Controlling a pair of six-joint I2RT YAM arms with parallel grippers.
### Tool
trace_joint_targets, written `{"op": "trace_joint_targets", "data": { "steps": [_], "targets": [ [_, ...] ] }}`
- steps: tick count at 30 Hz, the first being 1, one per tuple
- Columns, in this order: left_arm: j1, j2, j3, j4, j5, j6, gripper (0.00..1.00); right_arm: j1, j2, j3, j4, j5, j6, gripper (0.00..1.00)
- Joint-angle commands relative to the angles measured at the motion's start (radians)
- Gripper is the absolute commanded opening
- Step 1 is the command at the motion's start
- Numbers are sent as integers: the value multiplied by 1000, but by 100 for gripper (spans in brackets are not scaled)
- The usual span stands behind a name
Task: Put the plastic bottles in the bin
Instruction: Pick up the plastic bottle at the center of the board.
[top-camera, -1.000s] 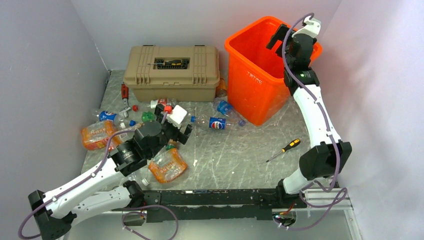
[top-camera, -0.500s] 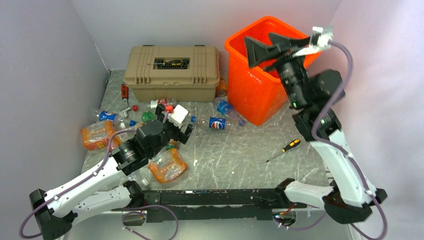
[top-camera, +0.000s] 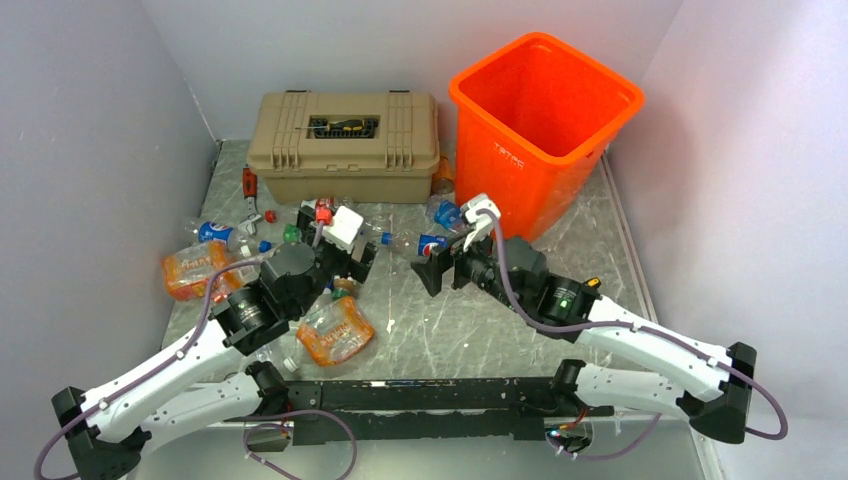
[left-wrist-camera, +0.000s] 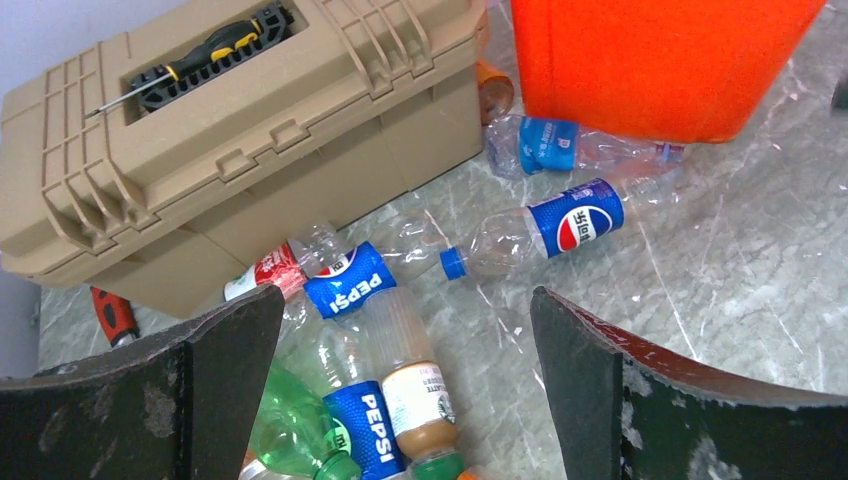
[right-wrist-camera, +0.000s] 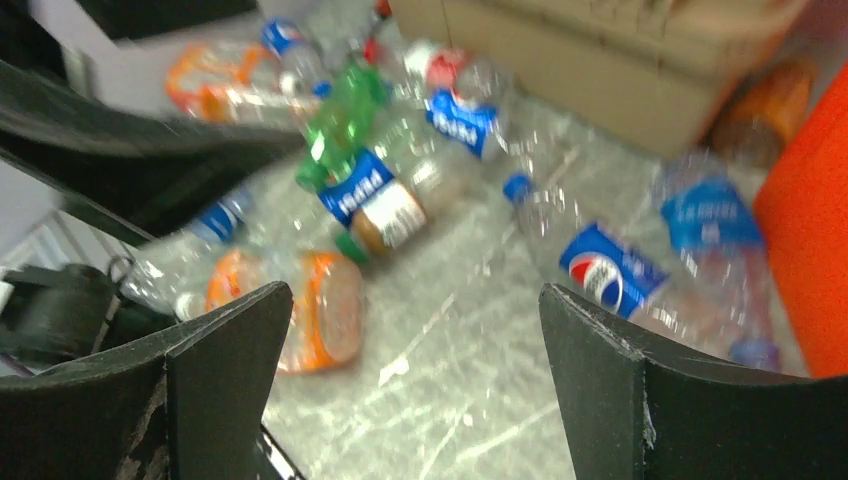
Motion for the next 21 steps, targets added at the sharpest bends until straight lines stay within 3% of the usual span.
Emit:
{"op": "trace_joint_targets", "data": {
  "steps": [1, 7, 10, 14, 16, 19, 21],
  "targets": [
    [5, -1, 7, 40, -47, -12, 99, 20, -3, -82, 5, 94, 176, 99],
    [4, 43, 20, 22, -55, -22, 99, 23, 61, -298, 124, 224, 335, 99],
    [4, 77, 36, -8, -63, -28, 99, 21, 138, -325, 134, 223, 374, 99],
    [4, 150, 104, -122, -104, -85, 100, 21, 223, -374, 277, 119, 428, 99],
    [11, 200, 189, -298, -114, -223, 99, 21, 249, -396, 344, 76, 455, 99],
    [13, 207, 227, -451, -112, -347, 98, 21, 289, -442, 515, -74, 453, 99],
    [14, 162, 211, -477, -143, -350, 99, 24, 356, -443, 635, -197, 436, 99]
  ]
}}
